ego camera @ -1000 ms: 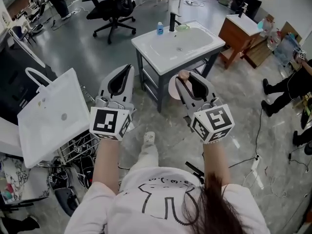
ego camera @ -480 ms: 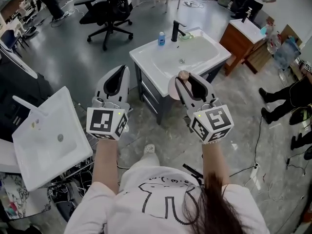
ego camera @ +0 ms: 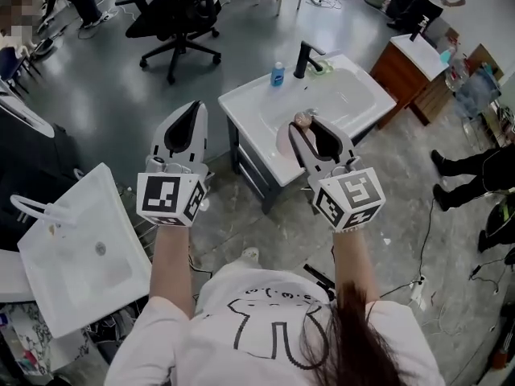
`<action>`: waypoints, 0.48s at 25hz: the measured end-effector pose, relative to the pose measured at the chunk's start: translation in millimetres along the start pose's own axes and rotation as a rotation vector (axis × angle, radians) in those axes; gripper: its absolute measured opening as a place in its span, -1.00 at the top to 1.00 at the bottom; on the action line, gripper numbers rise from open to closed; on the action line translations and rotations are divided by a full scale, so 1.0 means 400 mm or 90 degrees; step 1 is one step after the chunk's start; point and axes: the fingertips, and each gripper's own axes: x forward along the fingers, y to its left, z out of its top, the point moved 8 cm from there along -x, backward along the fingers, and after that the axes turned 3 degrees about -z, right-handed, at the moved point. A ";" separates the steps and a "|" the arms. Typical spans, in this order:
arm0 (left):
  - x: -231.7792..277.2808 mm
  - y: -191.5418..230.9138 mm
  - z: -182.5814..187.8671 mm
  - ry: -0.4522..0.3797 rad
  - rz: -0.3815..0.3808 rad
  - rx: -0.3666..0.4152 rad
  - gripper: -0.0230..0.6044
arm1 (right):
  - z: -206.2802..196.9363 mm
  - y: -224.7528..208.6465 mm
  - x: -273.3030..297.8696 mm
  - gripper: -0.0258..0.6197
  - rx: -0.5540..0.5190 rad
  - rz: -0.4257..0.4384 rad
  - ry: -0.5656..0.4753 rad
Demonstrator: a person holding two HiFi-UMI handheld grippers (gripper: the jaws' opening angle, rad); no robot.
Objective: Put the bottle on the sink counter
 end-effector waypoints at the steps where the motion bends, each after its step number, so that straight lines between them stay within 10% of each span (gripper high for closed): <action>1: 0.009 0.014 -0.007 0.002 0.001 -0.002 0.90 | -0.005 -0.003 0.018 0.49 0.003 0.000 0.003; 12: 0.086 0.055 -0.098 0.049 -0.003 -0.018 0.90 | -0.065 -0.068 0.154 0.49 0.030 0.019 0.039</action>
